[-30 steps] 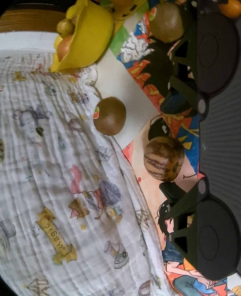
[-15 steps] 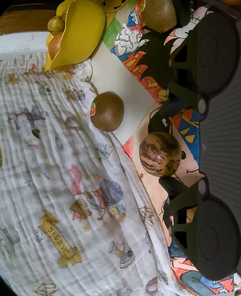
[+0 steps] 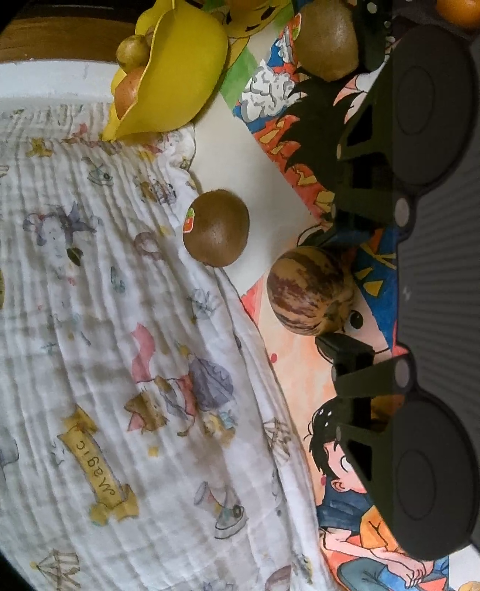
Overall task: Organize fruits
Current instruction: 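Grasp a stickered kiwi with the right gripper while the left gripper approaches a striped round fruit, then grasp the striped round fruit with the left gripper while the right gripper holds the kiwi, then lift the striped fruit with the left gripper while the right gripper lifts the kiwi, then carry the striped fruit in the left gripper while the right gripper carries the kiwi over the tray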
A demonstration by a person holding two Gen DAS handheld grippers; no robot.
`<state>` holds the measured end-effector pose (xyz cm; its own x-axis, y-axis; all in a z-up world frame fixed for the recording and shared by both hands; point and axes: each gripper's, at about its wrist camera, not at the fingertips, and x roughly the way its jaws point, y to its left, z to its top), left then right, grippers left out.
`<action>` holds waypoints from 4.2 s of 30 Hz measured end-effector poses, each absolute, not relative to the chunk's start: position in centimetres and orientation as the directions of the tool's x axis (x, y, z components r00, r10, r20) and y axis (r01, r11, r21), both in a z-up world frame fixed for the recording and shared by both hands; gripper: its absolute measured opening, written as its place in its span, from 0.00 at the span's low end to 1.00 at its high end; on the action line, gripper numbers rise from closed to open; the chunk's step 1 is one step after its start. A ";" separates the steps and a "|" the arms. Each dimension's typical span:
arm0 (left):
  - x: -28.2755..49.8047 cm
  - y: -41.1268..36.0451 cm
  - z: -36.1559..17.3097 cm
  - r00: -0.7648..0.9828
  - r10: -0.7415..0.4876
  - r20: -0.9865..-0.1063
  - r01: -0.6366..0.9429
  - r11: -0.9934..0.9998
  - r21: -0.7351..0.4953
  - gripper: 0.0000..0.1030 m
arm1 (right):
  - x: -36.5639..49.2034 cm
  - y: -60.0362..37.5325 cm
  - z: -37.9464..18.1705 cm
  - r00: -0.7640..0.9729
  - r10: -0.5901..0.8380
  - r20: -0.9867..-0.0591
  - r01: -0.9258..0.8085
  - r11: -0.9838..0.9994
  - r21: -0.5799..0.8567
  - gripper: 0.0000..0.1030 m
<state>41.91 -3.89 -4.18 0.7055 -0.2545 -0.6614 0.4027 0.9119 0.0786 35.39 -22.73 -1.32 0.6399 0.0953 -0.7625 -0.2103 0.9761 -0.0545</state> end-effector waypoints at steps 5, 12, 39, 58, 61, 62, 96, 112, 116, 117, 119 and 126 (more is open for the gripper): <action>41.4 -3.8 -4.2 0.702 -0.294 -0.649 0.427 0.903 0.053 0.51 | 35.3 -22.8 -1.3 0.641 0.096 -0.762 -0.210 0.976 -0.053 0.61; 41.6 -3.7 -4.2 0.687 -0.323 -0.651 0.447 0.894 0.029 0.52 | 35.4 -22.9 -1.3 0.639 0.108 -0.761 -0.217 0.975 -0.043 0.62; 40.9 -2.6 -3.8 0.670 -0.380 -0.638 0.438 0.896 -0.073 0.50 | 35.1 -22.9 -1.7 0.676 0.171 -0.717 -0.299 0.953 -0.055 0.61; 41.3 -2.7 -4.2 0.657 -0.407 -0.635 0.477 0.876 -0.068 0.58 | 35.1 -23.1 -1.7 0.679 0.184 -0.711 -0.309 0.950 -0.049 0.61; 41.8 -2.9 -4.4 0.652 -0.410 -0.638 0.472 0.878 -0.081 0.58 | 35.1 -23.0 -1.8 0.679 0.182 -0.711 -0.311 0.949 -0.054 0.61; 42.0 -2.9 -4.4 0.651 -0.411 -0.638 0.468 0.879 -0.089 0.58 | 35.1 -23.0 -1.8 0.680 0.181 -0.711 -0.312 0.948 -0.057 0.61; 43.1 -4.2 -3.1 0.620 -0.382 -0.685 0.432 0.895 -0.109 0.52 | 34.3 -22.4 -1.0 0.711 0.229 -0.665 -0.375 0.924 -0.082 0.61; 37.1 -1.8 0.1 0.633 -0.403 -0.661 0.403 0.900 -0.164 0.52 | 30.6 -22.0 1.6 0.727 0.320 -0.607 -0.437 0.898 -0.049 0.61; 35.4 -0.9 0.8 0.641 -0.403 -0.653 0.398 0.902 -0.165 0.52 | 29.1 -21.5 2.3 0.721 0.354 -0.596 -0.466 0.884 -0.039 0.61; 34.8 -0.6 1.0 0.645 -0.402 -0.650 0.396 0.903 -0.166 0.52 | 28.7 -21.4 2.5 0.720 0.361 -0.594 -0.472 0.881 -0.037 0.61; 33.8 0.1 1.3 0.649 -0.407 -0.643 0.391 0.903 -0.177 0.52 | 27.8 -21.3 3.0 0.715 0.378 -0.589 -0.486 0.873 -0.030 0.61; 30.0 1.8 2.0 0.658 -0.409 -0.632 0.373 0.906 -0.199 0.52 | 24.1 -20.4 4.2 0.695 0.422 -0.582 -0.543 0.839 -0.039 0.61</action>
